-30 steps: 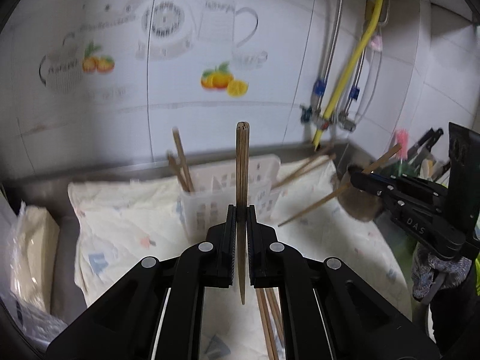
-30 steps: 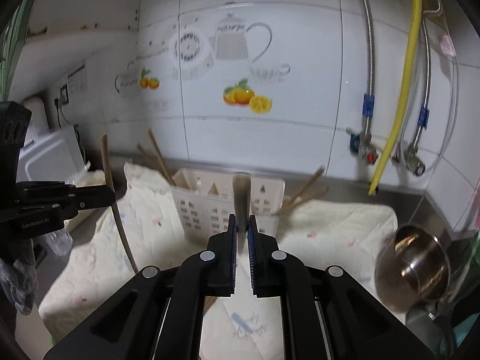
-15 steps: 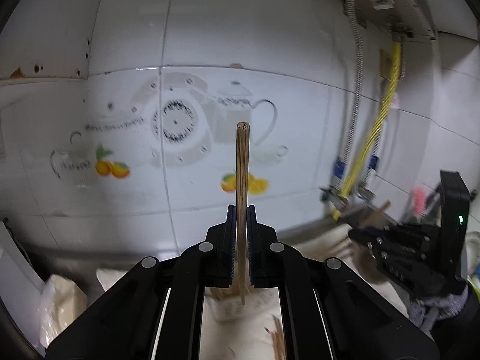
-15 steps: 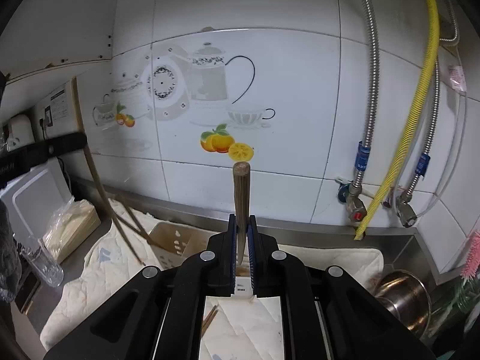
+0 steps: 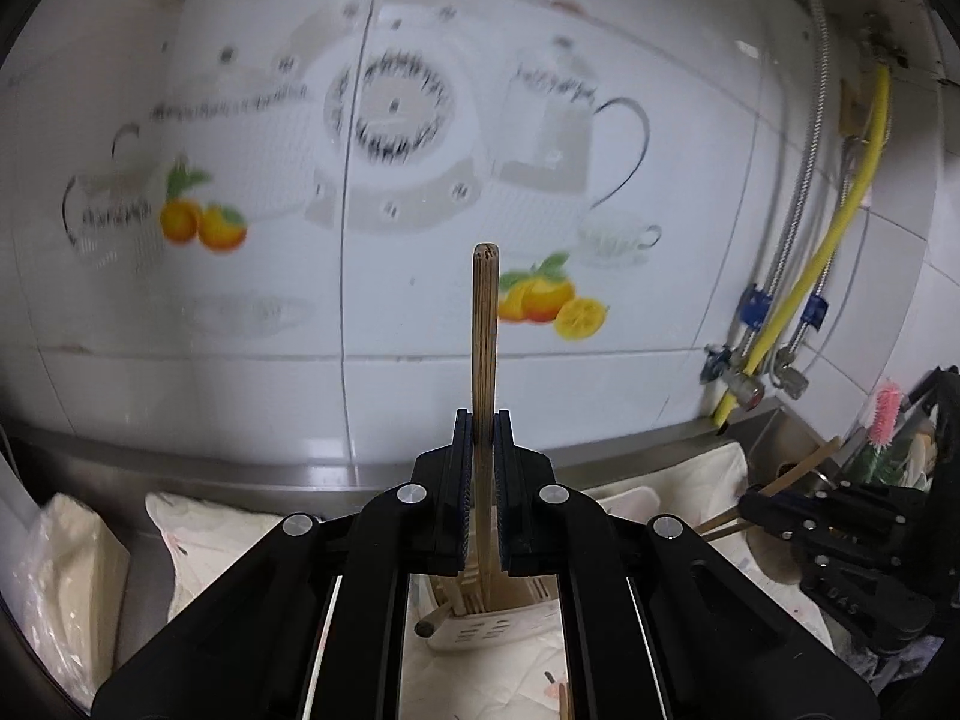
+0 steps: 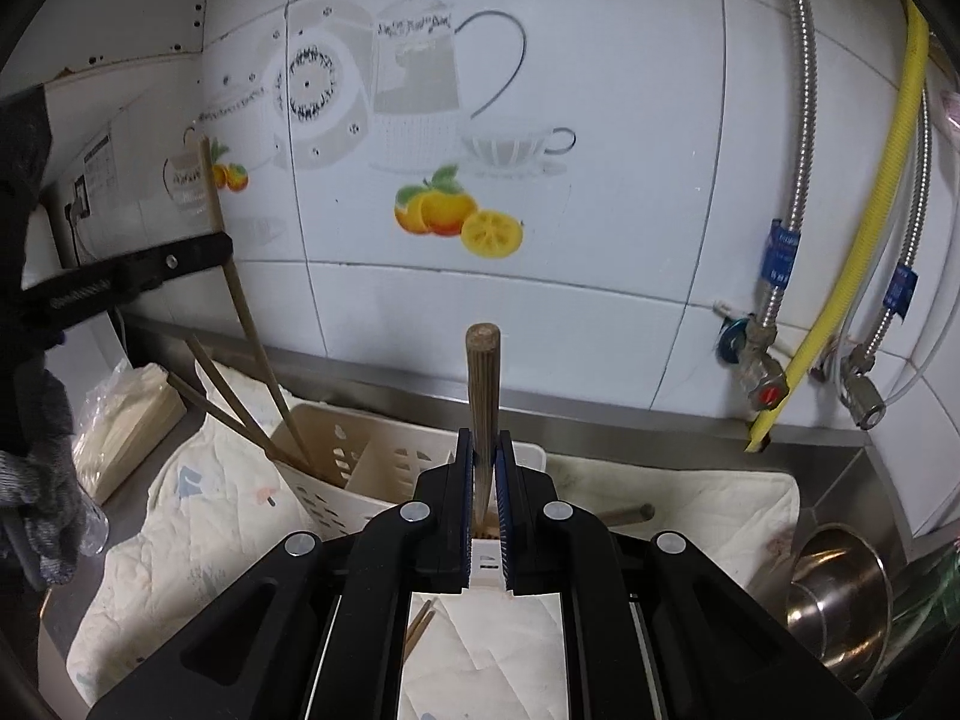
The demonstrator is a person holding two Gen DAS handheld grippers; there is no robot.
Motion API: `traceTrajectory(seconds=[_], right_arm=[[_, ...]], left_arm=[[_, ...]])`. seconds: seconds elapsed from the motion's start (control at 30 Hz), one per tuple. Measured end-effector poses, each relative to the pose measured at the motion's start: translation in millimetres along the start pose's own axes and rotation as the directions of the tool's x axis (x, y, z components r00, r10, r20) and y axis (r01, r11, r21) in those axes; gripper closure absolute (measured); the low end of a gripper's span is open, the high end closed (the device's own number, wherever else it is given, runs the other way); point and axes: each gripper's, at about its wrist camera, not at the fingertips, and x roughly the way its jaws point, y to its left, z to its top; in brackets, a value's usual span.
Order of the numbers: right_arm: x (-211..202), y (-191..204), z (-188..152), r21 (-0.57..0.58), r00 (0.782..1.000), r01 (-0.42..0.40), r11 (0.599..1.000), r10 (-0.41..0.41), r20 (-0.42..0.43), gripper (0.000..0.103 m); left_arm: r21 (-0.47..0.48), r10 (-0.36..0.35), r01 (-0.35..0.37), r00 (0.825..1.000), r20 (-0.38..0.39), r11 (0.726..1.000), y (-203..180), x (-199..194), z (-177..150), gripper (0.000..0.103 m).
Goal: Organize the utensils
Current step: 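Hold both chopsticks above the holder and open both tools to drop them in, then lower the right tool onto a chopstick and close it while the left tool grasps another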
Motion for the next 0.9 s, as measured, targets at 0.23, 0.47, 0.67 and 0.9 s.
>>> traceTrajectory(seconds=[0.23,0.47,0.67,0.9], right_arm=[[8,0,-9,0.006,1.0,0.007,1.0,-0.007,-0.022,0.096],[-12,-6,-12,0.032,0.999,0.028,0.999,-0.029,0.023,0.094],[-45,3,-32,0.028,0.996,0.044,0.999,-0.046,0.072,0.087],[-44,37,-103,0.012,1.0,-0.015,1.0,0.016,-0.027,0.085]], left_arm=[[-0.019,-0.028,0.027,0.998,-0.055,0.999,7,15,-15,0.096],[-0.006,-0.03,0.03,0.999,-0.027,1.0,7,-8,-15,0.07],[-0.003,-0.03,0.03,1.0,0.007,1.0,10,-42,-26,0.048],[-0.047,-0.02,0.02,1.0,-0.019,0.999,24,-72,-66,0.032]])
